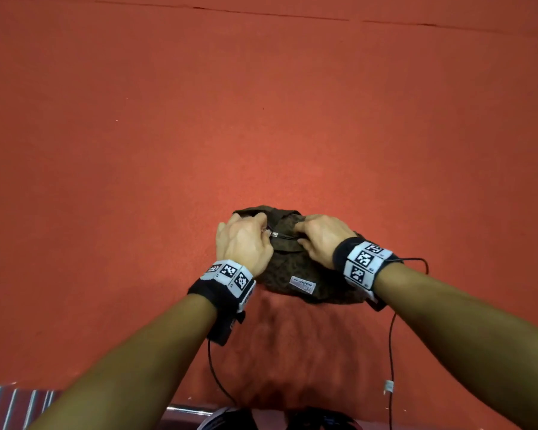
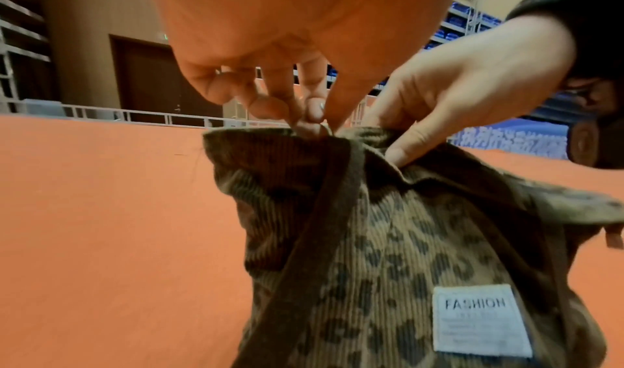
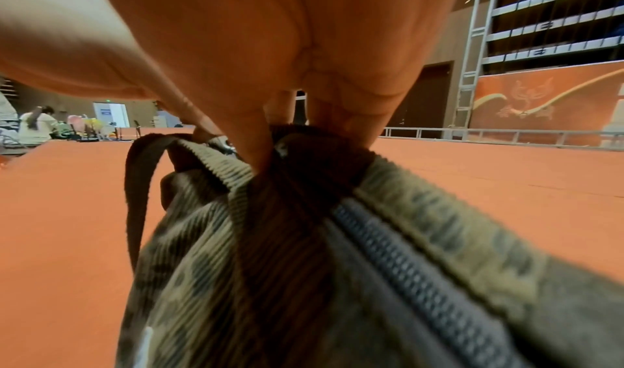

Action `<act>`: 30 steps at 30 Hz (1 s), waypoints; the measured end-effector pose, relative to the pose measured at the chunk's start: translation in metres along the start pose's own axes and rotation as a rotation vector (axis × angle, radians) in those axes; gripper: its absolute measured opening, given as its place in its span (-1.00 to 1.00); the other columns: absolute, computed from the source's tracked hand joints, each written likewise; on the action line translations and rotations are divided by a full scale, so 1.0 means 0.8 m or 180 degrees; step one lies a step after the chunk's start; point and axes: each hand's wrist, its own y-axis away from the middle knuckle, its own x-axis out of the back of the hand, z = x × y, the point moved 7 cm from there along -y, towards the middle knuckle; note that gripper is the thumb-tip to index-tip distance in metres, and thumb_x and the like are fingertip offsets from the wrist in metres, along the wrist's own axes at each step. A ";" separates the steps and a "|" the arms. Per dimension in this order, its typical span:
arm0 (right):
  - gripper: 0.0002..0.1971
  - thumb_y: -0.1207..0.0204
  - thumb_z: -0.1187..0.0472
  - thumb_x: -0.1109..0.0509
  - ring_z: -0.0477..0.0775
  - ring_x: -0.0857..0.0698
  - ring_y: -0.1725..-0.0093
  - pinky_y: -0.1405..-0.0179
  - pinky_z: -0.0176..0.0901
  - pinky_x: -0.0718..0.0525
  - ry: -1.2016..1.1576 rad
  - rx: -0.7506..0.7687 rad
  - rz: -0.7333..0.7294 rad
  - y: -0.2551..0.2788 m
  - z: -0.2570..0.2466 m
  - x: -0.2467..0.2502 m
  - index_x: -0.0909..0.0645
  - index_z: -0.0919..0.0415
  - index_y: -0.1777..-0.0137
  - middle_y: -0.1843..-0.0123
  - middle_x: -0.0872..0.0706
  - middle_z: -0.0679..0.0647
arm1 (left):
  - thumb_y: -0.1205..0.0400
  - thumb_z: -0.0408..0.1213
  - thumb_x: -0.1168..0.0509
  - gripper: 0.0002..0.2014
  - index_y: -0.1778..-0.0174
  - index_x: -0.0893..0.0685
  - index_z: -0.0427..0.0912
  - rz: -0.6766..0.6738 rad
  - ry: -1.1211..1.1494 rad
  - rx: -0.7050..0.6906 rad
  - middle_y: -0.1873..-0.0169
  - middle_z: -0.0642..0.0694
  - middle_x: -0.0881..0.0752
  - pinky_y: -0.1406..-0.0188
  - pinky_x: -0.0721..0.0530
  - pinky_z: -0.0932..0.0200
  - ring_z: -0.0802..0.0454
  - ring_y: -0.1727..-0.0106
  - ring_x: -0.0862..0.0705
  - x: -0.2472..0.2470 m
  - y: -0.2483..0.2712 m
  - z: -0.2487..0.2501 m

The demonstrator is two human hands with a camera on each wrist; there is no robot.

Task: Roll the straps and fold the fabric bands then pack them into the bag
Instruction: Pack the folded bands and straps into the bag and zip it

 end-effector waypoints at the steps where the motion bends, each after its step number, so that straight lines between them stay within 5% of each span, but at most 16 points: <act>1: -0.79 -0.63 0.15 -0.30 0.25 -0.70 -0.16 -0.07 0.04 -0.68 0.0025 0.0043 -0.0032 0.004 0.005 0.005 -0.65 0.05 -0.21 -0.14 -0.70 0.09 | -0.64 -0.15 -0.25 -0.88 0.19 -0.45 0.03 0.0005 0.0039 0.0122 0.28 0.07 -0.65 -0.02 -0.38 -0.01 -0.10 -0.04 -0.58 0.008 -0.005 -0.006; 4: -0.80 -0.64 0.13 -0.31 0.23 -0.68 -0.19 -0.07 0.00 -0.63 0.0081 0.0069 -0.0129 0.018 0.018 0.010 -0.64 0.08 -0.22 -0.16 -0.70 0.08 | -0.64 -0.18 -0.26 -0.94 0.14 -0.54 -0.01 0.0094 0.0091 0.0523 0.33 -0.03 -0.59 0.04 -0.40 -0.01 -0.22 -0.03 -0.63 0.036 -0.021 -0.046; 8: -0.78 -0.66 0.08 -0.30 0.22 -0.65 -0.23 -0.09 0.04 -0.66 0.0007 0.0015 0.0020 0.025 0.015 0.000 -0.56 0.11 -0.24 -0.17 -0.65 0.08 | -0.61 -0.17 -0.27 -0.89 0.18 -0.50 -0.06 0.0022 -0.0010 0.0214 0.28 0.01 -0.55 0.19 -0.38 0.08 -0.20 0.05 -0.63 0.040 -0.023 -0.063; 12: -0.67 -0.63 -0.06 -0.32 0.19 -0.62 -0.27 -0.22 0.02 -0.63 0.0056 -0.0289 -0.0030 0.024 0.011 -0.024 -0.54 0.06 -0.30 -0.22 -0.63 0.05 | -0.56 -0.23 -0.33 -0.89 0.07 -0.53 -0.02 -0.0074 0.0447 0.0401 0.13 0.05 -0.65 0.12 -0.44 0.07 -0.11 0.02 -0.62 0.022 -0.022 -0.069; 15: -0.61 -0.59 -0.12 -0.33 0.17 -0.61 -0.29 -0.26 0.03 -0.62 -0.0087 -0.0519 0.0120 0.031 0.019 -0.033 -0.55 0.03 -0.33 -0.23 -0.64 0.02 | -0.56 -0.10 -0.38 -0.77 -0.11 -0.58 0.05 0.0008 0.0260 -0.0356 -0.08 0.06 -0.65 -0.17 -0.40 0.01 -0.06 -0.20 -0.54 0.008 -0.019 -0.041; 17: -0.54 -0.56 -0.19 -0.33 0.14 -0.58 -0.33 -0.30 0.03 -0.60 -0.0174 -0.0673 0.0257 0.039 0.024 -0.035 -0.55 0.00 -0.37 -0.26 -0.64 0.00 | -0.51 0.12 -0.40 -0.58 -0.25 -0.60 0.11 -0.0315 0.0135 -0.0972 -0.22 0.11 -0.65 -0.31 -0.32 0.00 -0.03 -0.34 -0.51 -0.012 -0.011 -0.012; 21: -0.13 -0.29 -0.50 -0.39 0.16 -0.47 -0.39 -0.37 0.11 -0.53 -0.0045 -0.0981 0.0176 0.064 0.036 -0.044 -0.44 -0.02 -0.51 -0.38 -0.53 0.04 | -0.32 0.35 -0.48 -0.13 -0.54 -0.46 0.09 -0.0857 -0.0640 -0.1799 -0.39 0.05 -0.58 -0.57 -0.21 -0.07 -0.06 -0.47 -0.45 -0.058 -0.001 0.020; 24: -0.04 -0.16 -0.44 -0.54 0.22 -0.43 -0.37 -0.33 0.13 -0.50 0.0187 -0.1316 0.0141 0.086 0.054 -0.051 -0.35 -0.03 -0.51 -0.39 -0.46 0.10 | -0.37 0.27 -0.49 -0.22 -0.49 -0.50 0.06 -0.0730 -0.0918 -0.1924 -0.33 -0.01 -0.60 -0.55 -0.24 -0.08 -0.13 -0.41 -0.46 -0.068 -0.007 0.032; 30: -0.38 -0.41 -0.16 -0.49 0.24 -0.49 -0.34 -0.26 0.12 -0.52 0.0075 -0.1649 0.0285 0.114 0.074 -0.060 -0.42 0.06 -0.40 -0.34 -0.55 0.11 | -0.52 0.20 -0.43 -0.54 -0.26 -0.63 0.07 -0.0895 -0.0660 -0.1778 -0.12 0.08 -0.71 -0.34 -0.39 -0.02 -0.07 -0.29 -0.50 -0.073 -0.013 0.039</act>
